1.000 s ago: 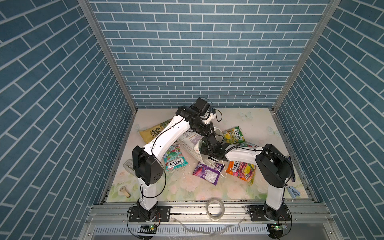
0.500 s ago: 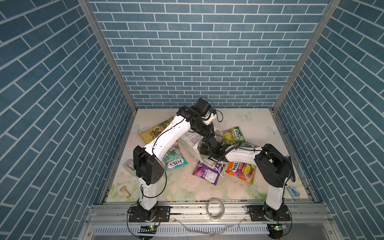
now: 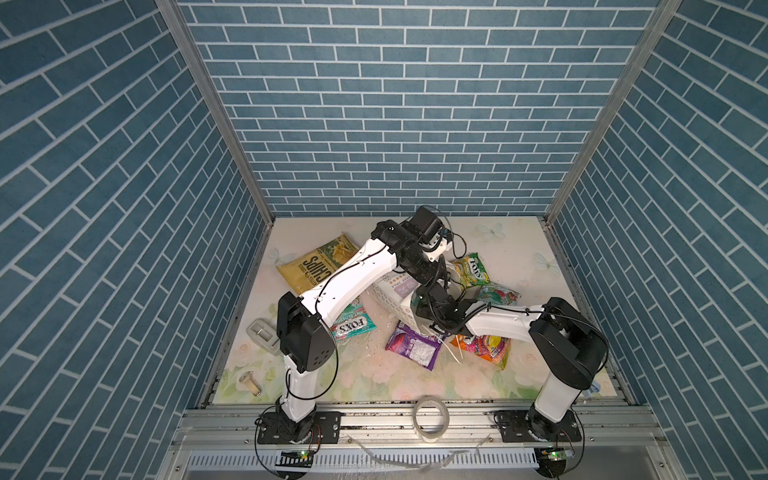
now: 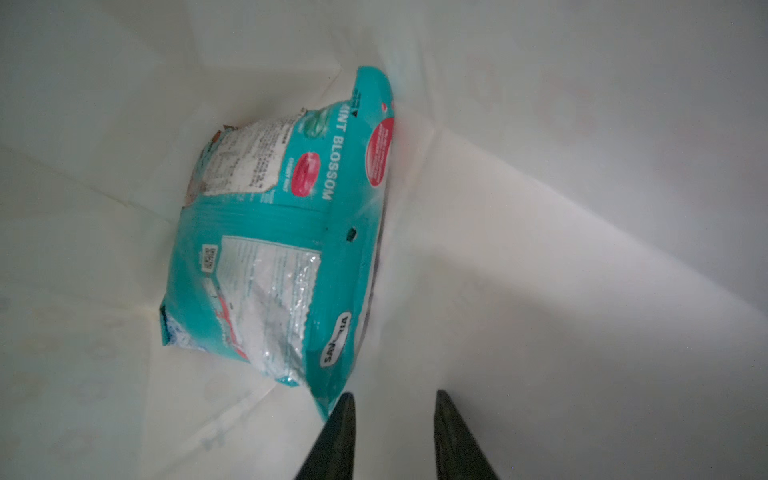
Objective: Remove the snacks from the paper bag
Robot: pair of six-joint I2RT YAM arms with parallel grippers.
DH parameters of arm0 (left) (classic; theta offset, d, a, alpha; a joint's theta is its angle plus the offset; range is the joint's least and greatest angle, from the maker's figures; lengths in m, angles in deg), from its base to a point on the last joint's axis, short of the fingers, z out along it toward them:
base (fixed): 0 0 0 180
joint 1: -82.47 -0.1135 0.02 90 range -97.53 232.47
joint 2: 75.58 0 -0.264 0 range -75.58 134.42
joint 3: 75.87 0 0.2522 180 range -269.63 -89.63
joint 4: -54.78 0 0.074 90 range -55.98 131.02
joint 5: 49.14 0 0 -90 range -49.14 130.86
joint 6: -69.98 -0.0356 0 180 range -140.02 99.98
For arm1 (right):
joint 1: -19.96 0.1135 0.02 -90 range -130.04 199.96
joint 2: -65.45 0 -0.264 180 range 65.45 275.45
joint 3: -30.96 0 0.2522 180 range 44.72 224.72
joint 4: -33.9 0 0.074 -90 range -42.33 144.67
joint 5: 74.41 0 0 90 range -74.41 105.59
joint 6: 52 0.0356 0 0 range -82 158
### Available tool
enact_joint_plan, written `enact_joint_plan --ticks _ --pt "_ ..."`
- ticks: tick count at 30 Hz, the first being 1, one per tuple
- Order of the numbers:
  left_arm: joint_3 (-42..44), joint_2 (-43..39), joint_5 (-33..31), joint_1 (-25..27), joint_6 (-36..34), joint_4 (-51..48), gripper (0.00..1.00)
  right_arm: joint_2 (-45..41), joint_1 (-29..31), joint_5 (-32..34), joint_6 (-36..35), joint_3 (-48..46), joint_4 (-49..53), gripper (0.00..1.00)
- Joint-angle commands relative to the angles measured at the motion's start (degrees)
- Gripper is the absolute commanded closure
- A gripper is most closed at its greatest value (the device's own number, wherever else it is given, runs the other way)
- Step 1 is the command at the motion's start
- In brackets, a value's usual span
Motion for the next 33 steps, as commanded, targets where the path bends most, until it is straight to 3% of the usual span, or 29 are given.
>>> enact_joint_plan --ticks 1,9,17,24,30,33 --pt "1.76 -2.5 5.28 2.44 -0.87 3.02 1.0 -2.35 0.58 0.94 2.96 -1.28 -4.26 0.67" --pt "4.49 -3.23 5.18 2.58 -1.62 4.51 1.0 -2.92 0.59 -7.7 1.4 -4.52 -21.24 0.68" --pt "3.68 -2.41 4.7 1.98 -1.14 5.31 1.0 -6.53 0.61 -10.24 6.08 -6.24 -18.83 0.69" --pt "2.26 -1.77 3.82 1.7 -1.08 5.3 1.0 -11.67 -0.37 -14.99 3.35 -7.2 -9.01 0.68" --pt "2.84 -2.52 4.16 1.7 -1.23 5.4 1.0 -8.76 -2.0 -20.53 6.97 -12.31 -19.5 0.68" --pt "2.96 -2.75 4.65 1.7 -1.21 5.07 1.0 -6.98 -2.04 -19.21 7.48 -11.63 -20.47 0.67"
